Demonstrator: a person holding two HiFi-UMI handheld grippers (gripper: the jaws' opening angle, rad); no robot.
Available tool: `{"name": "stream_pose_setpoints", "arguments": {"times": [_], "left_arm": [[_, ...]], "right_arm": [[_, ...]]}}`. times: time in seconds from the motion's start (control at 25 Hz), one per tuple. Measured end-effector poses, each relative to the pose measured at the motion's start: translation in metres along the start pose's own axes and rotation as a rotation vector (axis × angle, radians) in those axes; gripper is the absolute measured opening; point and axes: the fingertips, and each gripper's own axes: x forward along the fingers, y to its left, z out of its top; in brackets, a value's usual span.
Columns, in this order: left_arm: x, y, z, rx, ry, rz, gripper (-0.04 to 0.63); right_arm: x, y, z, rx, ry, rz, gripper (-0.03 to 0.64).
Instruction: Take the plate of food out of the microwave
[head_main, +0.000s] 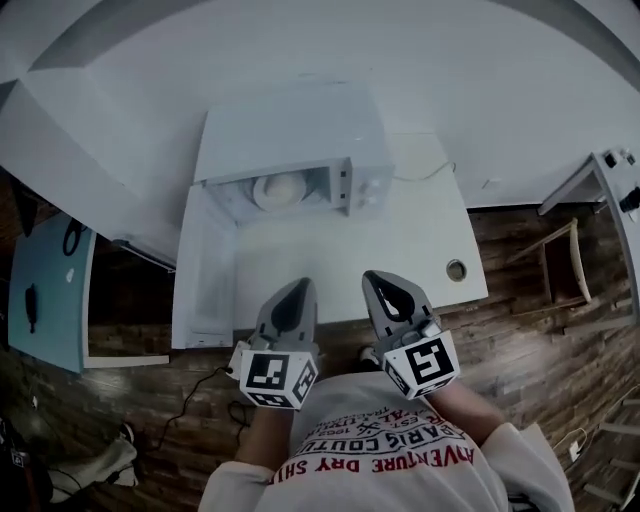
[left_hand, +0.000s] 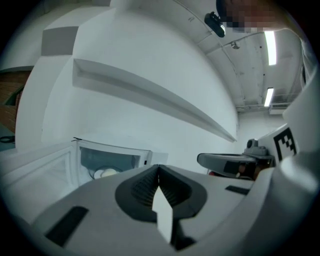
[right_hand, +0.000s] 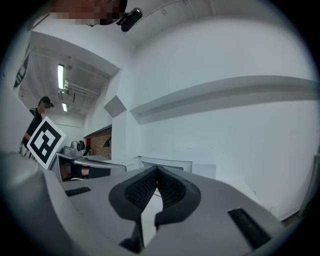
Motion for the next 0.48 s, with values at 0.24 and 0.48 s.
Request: {"name": "stream_pose_setpoints", "arguments": {"times": [0.24,0.48], "left_arm": [[0.049,0.006,-0.008,-0.067,0.025,0.095,0.006],[0.065,0.029,-0.010,-0.094,0.051,0.176,0.006]], "right_arm": [[0.028,-0.044,-0.007,0.009,0.032,0.085,0.011],[0.070,-0.055,-0.023,0.048,0.074,0.166,0.011]]}}
